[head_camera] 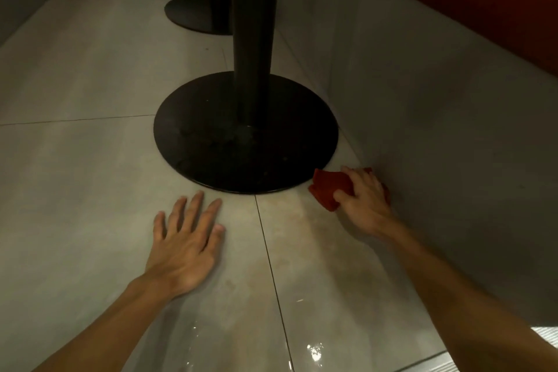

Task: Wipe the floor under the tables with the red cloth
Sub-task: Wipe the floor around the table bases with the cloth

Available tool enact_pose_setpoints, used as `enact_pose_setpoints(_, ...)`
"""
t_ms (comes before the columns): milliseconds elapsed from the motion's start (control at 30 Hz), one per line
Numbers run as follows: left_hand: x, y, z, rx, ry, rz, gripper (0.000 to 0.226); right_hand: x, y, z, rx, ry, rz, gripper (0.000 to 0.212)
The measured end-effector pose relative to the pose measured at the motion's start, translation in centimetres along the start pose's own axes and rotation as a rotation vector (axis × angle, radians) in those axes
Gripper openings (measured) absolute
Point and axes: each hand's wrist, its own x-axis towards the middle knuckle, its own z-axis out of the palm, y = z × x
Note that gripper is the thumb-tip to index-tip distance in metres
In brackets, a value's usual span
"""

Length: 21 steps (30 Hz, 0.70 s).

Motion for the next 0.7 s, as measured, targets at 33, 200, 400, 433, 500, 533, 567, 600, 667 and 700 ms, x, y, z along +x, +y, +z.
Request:
enact_pose_setpoints(33,0.0,0.1,0.0,0.017,0.001,-0.003,0.07,0.2,-0.3,0.2,-0.019,0.001,0.044,0.072)
enact_pose_setpoints(200,0.0,0.3,0.1,0.041,-0.009,-0.003,0.069,0.3,-1.7,2.8,-0.225,0.023,0.103,0.077)
enact_pose_setpoints(400,-0.1,0.2,0.1,0.039,-0.003,0.011,0.069,-1.7,-3.3,3.8,-0.242,-0.03,-0.041,0.074)
enact_pose_setpoints(433,-0.1,0.1,0.0,0.041,-0.004,0.011,0.069,-2.1,-3.2,3.8,-0.246,-0.046,-0.066,0.074)
enact_pose_setpoints(500,-0.1,0.1,0.0,0.033,-0.003,0.015,0.07,-2.3,-2.4,3.3,-0.255,-0.065,-0.094,0.073)
enact_pose_setpoints(533,-0.1,0.1,0.0,0.032,-0.002,0.018,0.069,-2.1,-2.1,3.0,-0.263,-0.069,-0.089,0.073)
enact_pose_setpoints(567,-0.1,0.1,0.0,0.034,0.001,0.021,0.069,-1.8,-1.8,2.7,-0.273,-0.072,-0.07,0.073)
enact_pose_setpoints(600,-0.1,0.1,0.1,0.039,0.004,0.021,0.068,-1.4,-1.8,2.6,-0.283,-0.074,-0.039,0.074)
enact_pose_setpoints(667,-0.1,0.1,0.2,0.043,0.009,0.017,0.069,-0.8,-2.4,2.8,-0.285,-0.07,0.029,0.075)
enact_pose_setpoints(700,-0.1,0.1,0.2,0.045,0.011,0.017,0.07,-0.6,-3.0,3.0,-0.278,-0.07,0.055,0.075)
